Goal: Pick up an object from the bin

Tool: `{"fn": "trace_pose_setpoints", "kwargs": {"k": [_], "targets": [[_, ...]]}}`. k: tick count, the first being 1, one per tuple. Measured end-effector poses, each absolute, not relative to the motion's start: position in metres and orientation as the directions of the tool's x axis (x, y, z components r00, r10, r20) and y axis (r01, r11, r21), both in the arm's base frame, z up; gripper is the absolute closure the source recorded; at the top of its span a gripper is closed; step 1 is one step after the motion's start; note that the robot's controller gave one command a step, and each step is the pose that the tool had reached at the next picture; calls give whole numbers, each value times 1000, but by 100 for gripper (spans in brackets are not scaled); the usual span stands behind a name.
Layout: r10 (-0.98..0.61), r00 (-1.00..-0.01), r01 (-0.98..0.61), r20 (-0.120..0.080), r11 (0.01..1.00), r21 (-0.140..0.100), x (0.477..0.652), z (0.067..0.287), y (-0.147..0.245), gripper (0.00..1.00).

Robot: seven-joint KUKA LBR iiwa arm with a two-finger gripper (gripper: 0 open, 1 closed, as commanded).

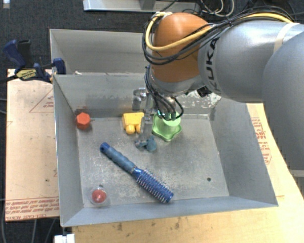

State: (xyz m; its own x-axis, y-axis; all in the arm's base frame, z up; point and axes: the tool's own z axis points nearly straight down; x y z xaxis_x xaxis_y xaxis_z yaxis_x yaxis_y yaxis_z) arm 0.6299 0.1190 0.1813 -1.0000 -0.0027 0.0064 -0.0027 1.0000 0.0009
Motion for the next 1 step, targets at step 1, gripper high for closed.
{"fn": "trace_pose_setpoints", "kwargs": {"k": [1], "targets": [[155,-988,155,9,988,-1,570,71,161,0]]}}
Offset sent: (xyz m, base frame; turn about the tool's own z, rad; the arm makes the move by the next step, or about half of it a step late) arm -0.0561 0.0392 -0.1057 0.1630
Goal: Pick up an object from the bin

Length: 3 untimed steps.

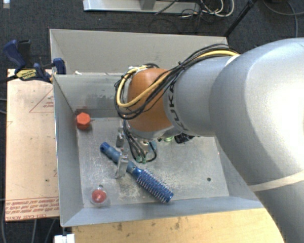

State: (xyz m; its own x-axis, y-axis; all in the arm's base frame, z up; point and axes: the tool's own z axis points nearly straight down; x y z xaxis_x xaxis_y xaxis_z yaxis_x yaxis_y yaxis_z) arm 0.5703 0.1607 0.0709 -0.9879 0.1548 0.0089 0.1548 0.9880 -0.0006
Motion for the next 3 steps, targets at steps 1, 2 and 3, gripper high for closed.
{"fn": "trace_pose_setpoints", "kwargs": {"k": [1,2,3], "targets": [[159,-987,159,1,987,1,574,75,159,100],[-160,-987,-160,-3,987,2,540,71,127,100],[-203,-979,-203,-13,979,0,565,284,108,100]]}}
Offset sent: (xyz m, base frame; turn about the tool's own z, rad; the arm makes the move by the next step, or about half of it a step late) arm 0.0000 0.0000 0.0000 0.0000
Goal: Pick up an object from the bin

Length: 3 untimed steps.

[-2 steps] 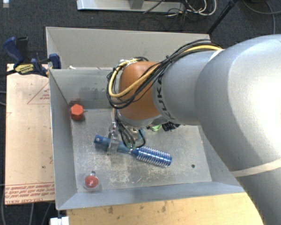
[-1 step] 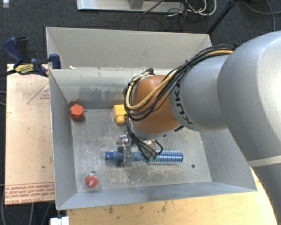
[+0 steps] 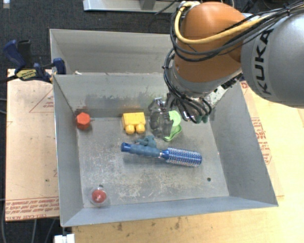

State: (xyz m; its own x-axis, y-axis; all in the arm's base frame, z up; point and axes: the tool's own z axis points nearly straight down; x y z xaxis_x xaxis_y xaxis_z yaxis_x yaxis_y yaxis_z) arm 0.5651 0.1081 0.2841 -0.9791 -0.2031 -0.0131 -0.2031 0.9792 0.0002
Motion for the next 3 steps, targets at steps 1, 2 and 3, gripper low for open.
{"fn": "trace_pose_setpoints", "kwargs": {"k": [1,2,3], "targets": [[-203,-979,-204,-4,979,1,563,279,108,0],[-172,-985,-172,11,985,1,500,153,84,0],[-4,-1000,-4,1,1000,1,552,77,73,0]]}}
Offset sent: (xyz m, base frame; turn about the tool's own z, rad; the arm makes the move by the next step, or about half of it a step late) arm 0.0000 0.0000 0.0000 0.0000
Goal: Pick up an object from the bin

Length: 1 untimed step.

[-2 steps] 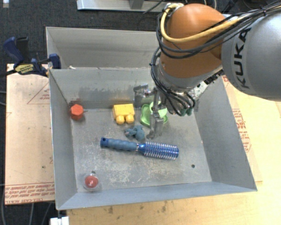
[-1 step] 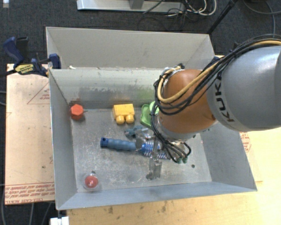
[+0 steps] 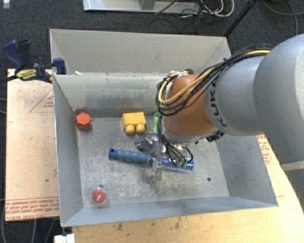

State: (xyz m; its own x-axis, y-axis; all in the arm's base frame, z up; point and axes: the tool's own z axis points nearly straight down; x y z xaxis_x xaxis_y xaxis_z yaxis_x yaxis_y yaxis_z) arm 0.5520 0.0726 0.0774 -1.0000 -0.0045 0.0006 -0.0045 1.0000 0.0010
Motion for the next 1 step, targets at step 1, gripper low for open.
{"fn": "trace_pose_setpoints", "kwargs": {"k": [1], "targets": [[-4,-1000,-4,0,1000,1,552,80,73,100]]}}
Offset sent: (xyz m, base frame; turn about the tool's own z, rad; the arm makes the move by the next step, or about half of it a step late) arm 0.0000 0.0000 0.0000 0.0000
